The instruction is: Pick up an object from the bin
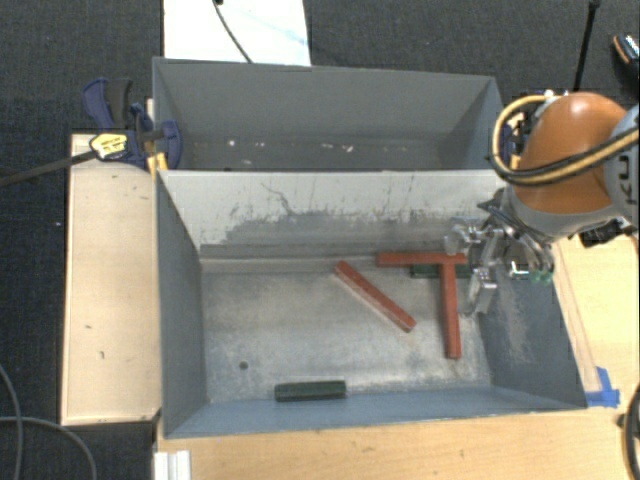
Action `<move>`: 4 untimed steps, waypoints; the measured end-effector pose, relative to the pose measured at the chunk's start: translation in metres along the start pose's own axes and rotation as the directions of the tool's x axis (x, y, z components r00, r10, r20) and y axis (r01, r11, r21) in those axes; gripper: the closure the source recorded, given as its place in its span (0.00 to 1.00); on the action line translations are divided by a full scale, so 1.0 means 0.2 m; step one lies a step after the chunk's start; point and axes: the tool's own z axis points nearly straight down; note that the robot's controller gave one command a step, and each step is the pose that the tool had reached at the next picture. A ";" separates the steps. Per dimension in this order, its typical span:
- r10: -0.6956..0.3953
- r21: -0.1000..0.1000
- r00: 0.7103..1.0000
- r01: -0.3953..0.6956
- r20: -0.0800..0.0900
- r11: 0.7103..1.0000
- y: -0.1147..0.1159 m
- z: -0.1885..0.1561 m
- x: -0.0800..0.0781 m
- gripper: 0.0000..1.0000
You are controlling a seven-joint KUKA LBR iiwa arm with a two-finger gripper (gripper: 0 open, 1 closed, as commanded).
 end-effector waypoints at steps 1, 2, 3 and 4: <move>-0.288 0.000 0.958 0.288 0.004 0.958 0.16 0.39 -0.05 0.00; -0.344 0.001 0.939 0.344 0.011 0.939 0.52 0.38 -0.08 0.00; -0.308 -0.001 0.951 0.308 0.005 0.951 0.76 0.39 -0.04 0.00; -0.192 -0.001 0.981 0.192 0.002 0.981 0.96 0.39 0.05 0.00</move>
Offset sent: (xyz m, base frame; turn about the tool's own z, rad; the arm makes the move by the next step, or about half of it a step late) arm 0.0091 0.0303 -0.0775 -0.2935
